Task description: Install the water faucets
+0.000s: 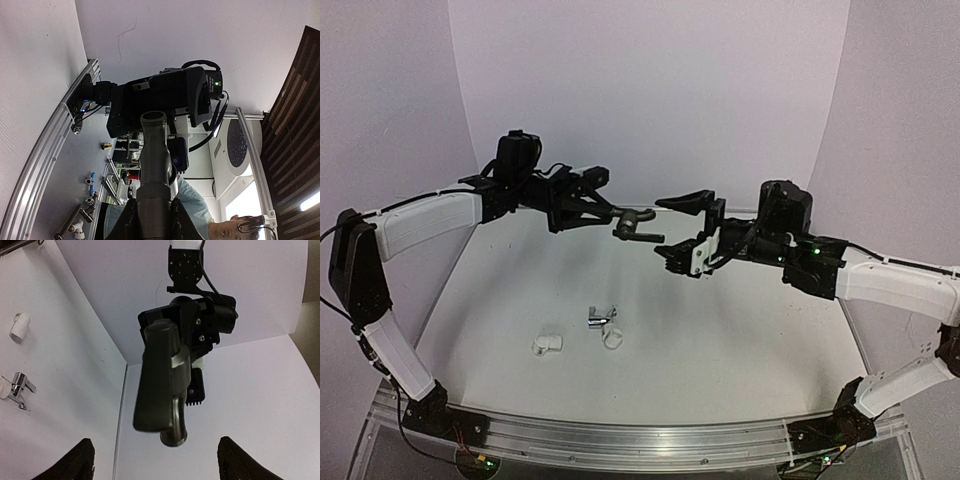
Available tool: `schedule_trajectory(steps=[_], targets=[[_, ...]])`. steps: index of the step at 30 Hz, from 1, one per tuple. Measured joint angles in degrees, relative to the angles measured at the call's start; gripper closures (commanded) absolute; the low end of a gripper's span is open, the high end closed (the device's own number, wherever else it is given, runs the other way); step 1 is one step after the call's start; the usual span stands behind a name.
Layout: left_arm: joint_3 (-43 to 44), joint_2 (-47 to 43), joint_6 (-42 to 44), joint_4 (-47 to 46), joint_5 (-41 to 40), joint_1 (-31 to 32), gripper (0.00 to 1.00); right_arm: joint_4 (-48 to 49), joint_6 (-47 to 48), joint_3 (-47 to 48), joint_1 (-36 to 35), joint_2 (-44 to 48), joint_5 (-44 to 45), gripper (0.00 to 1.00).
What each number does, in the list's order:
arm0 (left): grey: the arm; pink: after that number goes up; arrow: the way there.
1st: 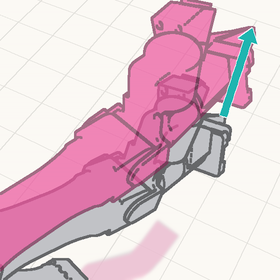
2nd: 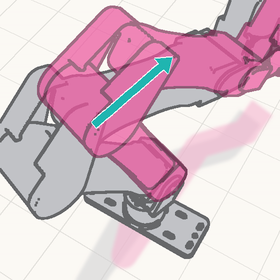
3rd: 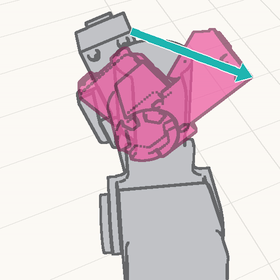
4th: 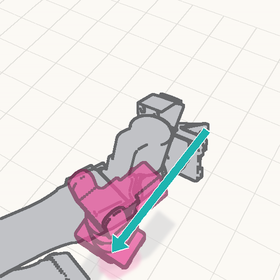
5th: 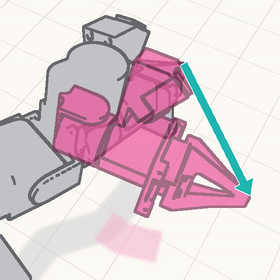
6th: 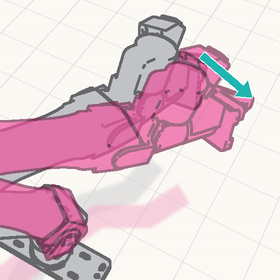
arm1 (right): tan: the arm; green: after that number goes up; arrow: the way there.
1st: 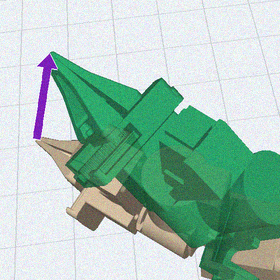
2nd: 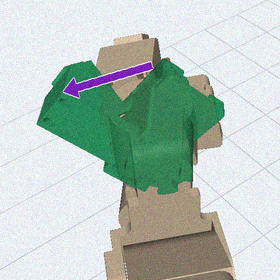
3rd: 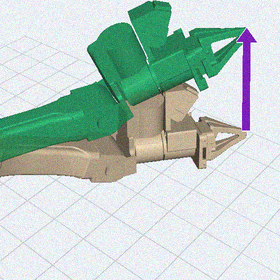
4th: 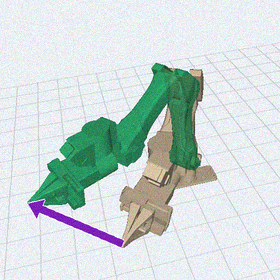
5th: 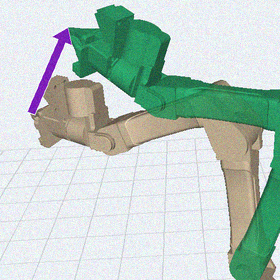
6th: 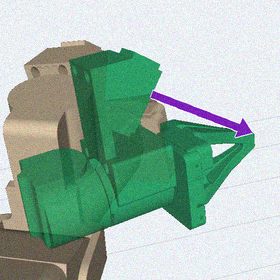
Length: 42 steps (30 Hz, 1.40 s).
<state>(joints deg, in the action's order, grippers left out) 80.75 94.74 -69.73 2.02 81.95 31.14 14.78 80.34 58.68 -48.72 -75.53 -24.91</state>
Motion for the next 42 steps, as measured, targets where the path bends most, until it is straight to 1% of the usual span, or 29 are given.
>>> schedule_trajectory(steps=[5,12,23,27,39,42], targets=[[-0.6,0.0,-2.0,-2.3,0.1,0.4,1.0,6.5,2.7,-0.8,-0.5,-2.7,-0.1,0.29],[-1.4,0.0,-5.2,-6.1,0.0,0.8,1.0,11.6,6.0,-0.8,-0.5,-5.2,-0.7,0.45],[-1.8,0.4,-7.1,-8.2,-0.7,1.7,1.0,13.5,10.1,-0.8,-0.5,-7.3,-2.7,0.48],[-1.8,1.1,-7.5,-8.7,-0.8,1.8,1.0,14.5,10.8,-0.8,-0.5,-7.8,-3.1,0.51],[-2.5,2.1,-9.1,-9.6,-1.1,1.8,1.0,16.1,11.5,-0.7,-0.5,-9.1,-4.5,0.53],[-2.5,2.2,-9.4,-9.7,-1.1,1.8,1.0,16.4,11.8,-0.7,-0.5,-9.5,-4.8,0.55]])
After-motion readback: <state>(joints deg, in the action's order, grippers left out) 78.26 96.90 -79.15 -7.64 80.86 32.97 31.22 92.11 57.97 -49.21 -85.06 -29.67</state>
